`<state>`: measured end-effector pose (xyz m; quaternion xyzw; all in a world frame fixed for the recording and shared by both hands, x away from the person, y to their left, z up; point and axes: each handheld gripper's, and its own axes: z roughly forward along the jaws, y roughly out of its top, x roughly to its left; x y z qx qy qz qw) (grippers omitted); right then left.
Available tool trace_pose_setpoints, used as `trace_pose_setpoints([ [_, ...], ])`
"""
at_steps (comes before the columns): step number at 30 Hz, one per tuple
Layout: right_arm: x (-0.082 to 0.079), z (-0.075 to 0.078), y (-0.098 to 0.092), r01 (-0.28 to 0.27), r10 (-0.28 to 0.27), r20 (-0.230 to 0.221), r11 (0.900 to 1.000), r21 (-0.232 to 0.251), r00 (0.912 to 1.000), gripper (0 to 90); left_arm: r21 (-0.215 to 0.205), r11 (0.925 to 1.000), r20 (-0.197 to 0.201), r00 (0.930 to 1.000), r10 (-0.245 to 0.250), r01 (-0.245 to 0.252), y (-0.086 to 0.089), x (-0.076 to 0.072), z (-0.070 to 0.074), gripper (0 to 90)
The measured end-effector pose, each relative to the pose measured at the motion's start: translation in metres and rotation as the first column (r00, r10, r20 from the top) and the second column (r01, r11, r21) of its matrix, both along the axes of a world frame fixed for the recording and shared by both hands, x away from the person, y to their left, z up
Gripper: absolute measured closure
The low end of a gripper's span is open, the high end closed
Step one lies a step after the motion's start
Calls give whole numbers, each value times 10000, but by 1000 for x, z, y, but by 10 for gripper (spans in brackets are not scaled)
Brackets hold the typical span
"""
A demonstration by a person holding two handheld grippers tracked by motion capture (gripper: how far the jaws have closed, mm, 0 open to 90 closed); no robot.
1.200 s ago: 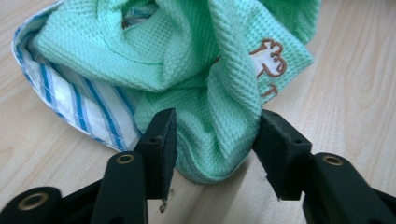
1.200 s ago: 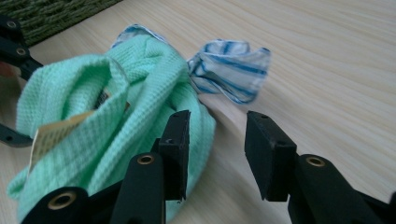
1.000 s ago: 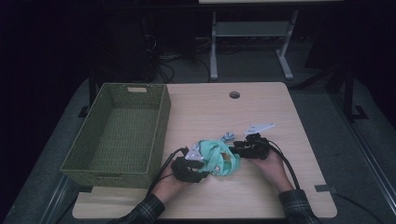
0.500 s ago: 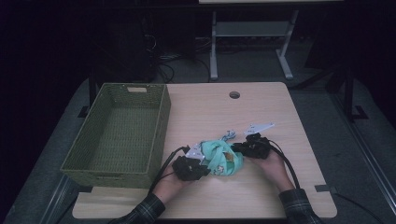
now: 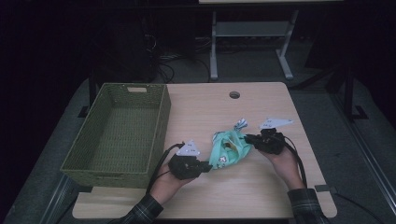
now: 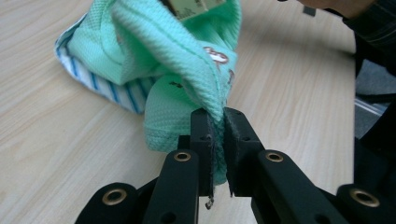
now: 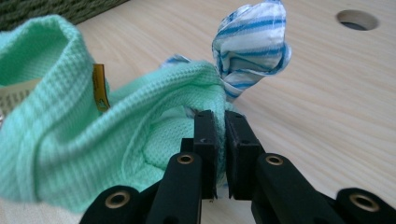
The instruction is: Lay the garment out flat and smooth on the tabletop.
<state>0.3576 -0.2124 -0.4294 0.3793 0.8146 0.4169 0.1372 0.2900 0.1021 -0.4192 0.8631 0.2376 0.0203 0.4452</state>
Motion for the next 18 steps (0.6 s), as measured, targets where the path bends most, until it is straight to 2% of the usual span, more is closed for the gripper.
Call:
trace_pose_setpoints([
  [2, -1, 6, -6, 174, -174, 56, 9998, 125, 9998, 840, -140, 9999, -63, 10000, -50, 49, 0, 0, 2, 825],
  [7, -3, 16, -19, 536, -540, 348, 9985, 97, 9979, 840, -406, 9991, -173, 9997, -144, 136, 0, -2, 4, 826],
  [10, -2, 15, -22, 574, -580, 260, 9981, 214, 9980, 838, -261, 9997, -289, 9996, -41, 33, 0, 1, 0, 822],
  [13, 0, 10, -18, 543, -545, 204, 9985, 96, 9983, 824, -5, 9998, -521, 9985, 189, -190, 2, 7, -7, 802],
  [16, 2, 4, -13, 502, -502, 131, 9987, -16, 9987, 731, 339, 9981, -613, 9967, 540, -520, 3, 13, -16, 707],
  [18, 3, 2, -11, 490, -489, 173, 9988, -53, 9987, 674, 631, 9953, -405, 9963, 757, -730, 3, 16, -21, 652],
])
